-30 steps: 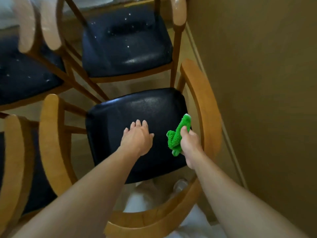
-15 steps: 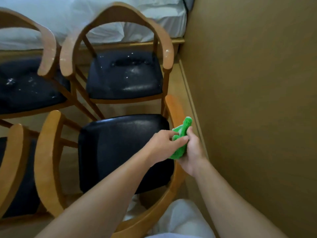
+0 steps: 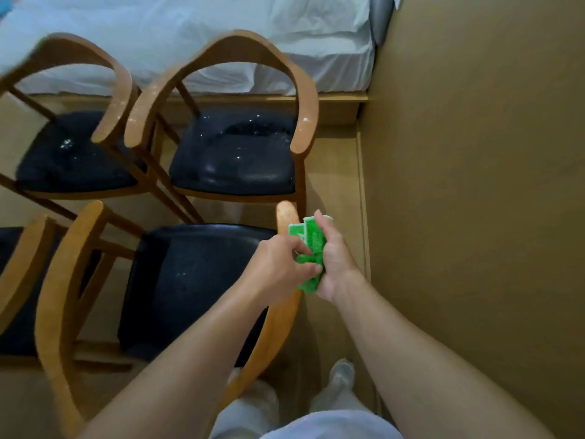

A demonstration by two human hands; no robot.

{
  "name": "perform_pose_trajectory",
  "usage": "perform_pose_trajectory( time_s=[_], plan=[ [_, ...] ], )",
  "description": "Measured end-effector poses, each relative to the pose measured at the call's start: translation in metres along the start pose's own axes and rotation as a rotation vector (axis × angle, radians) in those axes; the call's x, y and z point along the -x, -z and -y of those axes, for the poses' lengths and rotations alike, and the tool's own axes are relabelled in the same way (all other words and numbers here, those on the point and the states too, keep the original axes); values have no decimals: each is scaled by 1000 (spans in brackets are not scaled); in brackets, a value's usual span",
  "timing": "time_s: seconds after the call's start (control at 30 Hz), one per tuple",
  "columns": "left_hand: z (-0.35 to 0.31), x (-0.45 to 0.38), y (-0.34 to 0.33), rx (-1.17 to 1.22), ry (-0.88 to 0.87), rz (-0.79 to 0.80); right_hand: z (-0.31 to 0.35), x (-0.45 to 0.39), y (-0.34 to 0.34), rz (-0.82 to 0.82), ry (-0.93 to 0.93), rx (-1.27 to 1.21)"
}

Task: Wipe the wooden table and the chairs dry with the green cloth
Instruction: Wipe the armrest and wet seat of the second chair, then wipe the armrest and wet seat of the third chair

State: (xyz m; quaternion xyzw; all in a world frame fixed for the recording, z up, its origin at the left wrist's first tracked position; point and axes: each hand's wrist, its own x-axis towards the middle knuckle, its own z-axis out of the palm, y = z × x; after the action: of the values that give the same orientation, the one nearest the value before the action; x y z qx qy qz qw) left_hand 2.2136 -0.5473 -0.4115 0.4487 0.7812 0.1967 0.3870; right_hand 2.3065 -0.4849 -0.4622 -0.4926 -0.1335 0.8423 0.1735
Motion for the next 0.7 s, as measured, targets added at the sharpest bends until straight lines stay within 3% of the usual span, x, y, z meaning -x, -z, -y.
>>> perform_pose_trajectory(
  time_s=[0.2,0.37,0.53,0.7],
  plan=[
    [-2,-18,1,366,264,-118,32,-17,-16,-19,-73,27],
    [-3,-42,20,545,410,-27,62,-40,-28,-7,-46,39],
    [-16,-79,38,531,386,90,101,-70,-29,22,-60,97],
    [-37,-131,51,488,333,-105,145,-119,-38,3,-142,299]
  ],
)
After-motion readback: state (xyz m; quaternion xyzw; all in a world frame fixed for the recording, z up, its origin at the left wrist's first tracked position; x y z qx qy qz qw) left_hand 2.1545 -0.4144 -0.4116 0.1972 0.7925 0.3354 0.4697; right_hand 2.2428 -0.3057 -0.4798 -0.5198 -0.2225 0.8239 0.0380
